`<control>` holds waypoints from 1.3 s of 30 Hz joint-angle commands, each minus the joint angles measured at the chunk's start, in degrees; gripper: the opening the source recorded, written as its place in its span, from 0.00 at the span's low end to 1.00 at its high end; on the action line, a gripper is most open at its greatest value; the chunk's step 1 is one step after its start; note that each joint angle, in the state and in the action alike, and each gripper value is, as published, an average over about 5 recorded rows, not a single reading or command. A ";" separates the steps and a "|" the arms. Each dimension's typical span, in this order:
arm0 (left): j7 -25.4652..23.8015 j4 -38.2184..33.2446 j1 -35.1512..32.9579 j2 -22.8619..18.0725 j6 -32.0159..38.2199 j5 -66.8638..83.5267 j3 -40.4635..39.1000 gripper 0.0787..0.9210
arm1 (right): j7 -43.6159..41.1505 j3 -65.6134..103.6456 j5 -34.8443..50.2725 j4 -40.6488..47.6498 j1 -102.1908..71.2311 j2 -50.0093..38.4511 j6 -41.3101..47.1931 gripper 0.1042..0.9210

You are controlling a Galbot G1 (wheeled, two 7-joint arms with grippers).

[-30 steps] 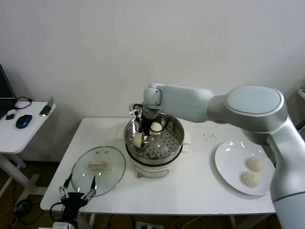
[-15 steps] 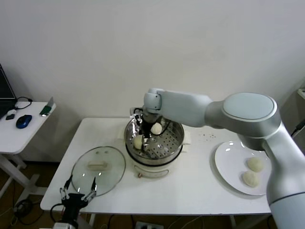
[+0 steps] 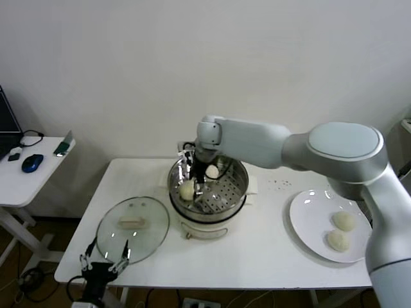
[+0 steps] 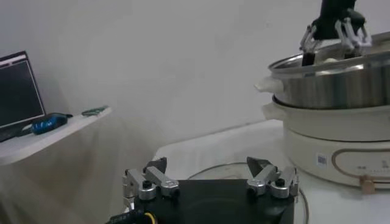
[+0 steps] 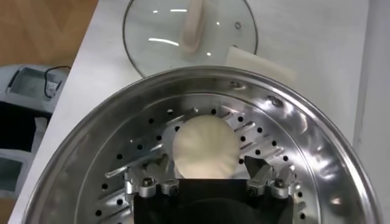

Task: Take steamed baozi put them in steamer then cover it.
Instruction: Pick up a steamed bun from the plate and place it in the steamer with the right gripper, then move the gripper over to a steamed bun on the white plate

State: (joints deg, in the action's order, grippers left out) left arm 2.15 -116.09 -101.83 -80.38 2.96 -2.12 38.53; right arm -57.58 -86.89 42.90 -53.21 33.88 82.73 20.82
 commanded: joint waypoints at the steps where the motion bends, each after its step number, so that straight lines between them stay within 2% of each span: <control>1: 0.08 0.38 -0.25 0.23 0.16 0.20 0.02 0.88 | -1.51 0.57 -0.23 -6.22 6.22 -7.19 -0.68 0.88; 9: 0.23 0.79 0.29 0.30 -0.15 0.36 0.09 0.88 | -4.67 -2.06 -3.08 -18.98 15.12 -24.66 -2.79 0.88; 15: 0.69 0.95 2.20 0.19 -1.32 0.65 0.05 0.88 | -6.25 -4.00 -11.04 -27.87 16.61 -38.35 -3.61 0.88; 21: 1.19 0.57 3.65 0.05 -2.57 0.61 -0.20 0.88 | -6.44 -3.85 -22.73 -34.57 11.84 -52.11 -5.00 0.88; 24: 1.24 0.53 3.88 0.10 -2.86 0.55 -0.10 0.88 | -6.35 0.68 -28.62 -35.02 4.31 -58.01 -5.76 0.88; 29: 1.26 1.07 3.54 0.04 -3.05 0.37 0.10 0.88 | -7.13 17.67 -37.15 -31.94 -15.28 -64.30 -7.83 0.88; 34: 1.31 1.39 2.62 -0.49 -2.96 0.06 0.32 0.88 | -8.09 31.27 -43.84 -26.75 -30.71 -65.15 -10.30 0.88; 39: 1.36 1.18 1.97 -1.10 -2.96 -0.55 0.79 0.88 | -8.50 39.94 -48.58 -21.84 -39.18 -63.21 -12.08 0.88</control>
State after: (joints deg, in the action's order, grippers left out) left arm 3.44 -114.91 -99.64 -81.18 0.17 -2.41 39.21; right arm -65.38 -63.64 5.10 -78.62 13.49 25.20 10.98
